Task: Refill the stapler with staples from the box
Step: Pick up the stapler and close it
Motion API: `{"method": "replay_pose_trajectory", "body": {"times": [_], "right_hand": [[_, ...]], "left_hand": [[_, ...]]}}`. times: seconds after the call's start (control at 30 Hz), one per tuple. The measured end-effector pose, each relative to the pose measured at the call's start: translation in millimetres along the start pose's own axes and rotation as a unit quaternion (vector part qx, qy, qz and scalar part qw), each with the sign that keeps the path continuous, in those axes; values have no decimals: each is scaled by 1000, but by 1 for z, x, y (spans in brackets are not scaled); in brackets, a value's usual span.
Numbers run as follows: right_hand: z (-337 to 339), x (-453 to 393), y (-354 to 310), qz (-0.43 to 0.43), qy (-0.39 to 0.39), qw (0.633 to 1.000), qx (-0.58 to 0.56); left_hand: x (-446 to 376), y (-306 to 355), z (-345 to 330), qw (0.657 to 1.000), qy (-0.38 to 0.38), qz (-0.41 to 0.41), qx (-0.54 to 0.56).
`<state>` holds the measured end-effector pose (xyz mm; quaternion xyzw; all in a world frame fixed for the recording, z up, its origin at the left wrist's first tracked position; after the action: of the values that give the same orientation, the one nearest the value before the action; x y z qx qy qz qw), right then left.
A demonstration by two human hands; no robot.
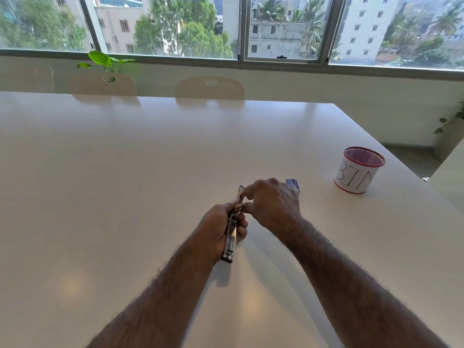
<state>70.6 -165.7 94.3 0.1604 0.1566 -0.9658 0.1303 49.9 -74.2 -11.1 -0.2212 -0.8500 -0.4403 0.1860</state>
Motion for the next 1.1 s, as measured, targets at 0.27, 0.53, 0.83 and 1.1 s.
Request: {"method": "replay_pose_trajectory", "body": {"times": [0.27, 0.53, 0.83, 1.1], "right_hand": [[-14, -1, -14, 122, -78, 986, -79], [-15, 2, -1, 161, -24, 987, 7], [-13, 2, 3, 91, 61, 989, -99], [-15, 17, -14, 120, 62, 943, -304]], "left_hand": [[2, 3, 6, 1000, 19, 3, -6], [1, 5, 8, 1000, 14, -4, 9], [-4, 7, 13, 999, 26, -17, 31], [-3, 12, 17, 993, 57, -43, 92]]}}
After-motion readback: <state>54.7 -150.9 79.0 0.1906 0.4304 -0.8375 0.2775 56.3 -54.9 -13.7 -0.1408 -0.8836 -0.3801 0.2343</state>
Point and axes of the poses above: each hand's wrist, its own x-axis away from the middle knuckle, its own z-axis out of the back of the hand, y = z × x, the point moved 8 cm from there along -x, towards the middle knuckle, and after that the axes turned 1 degree about -x, right-handed, at the moved point
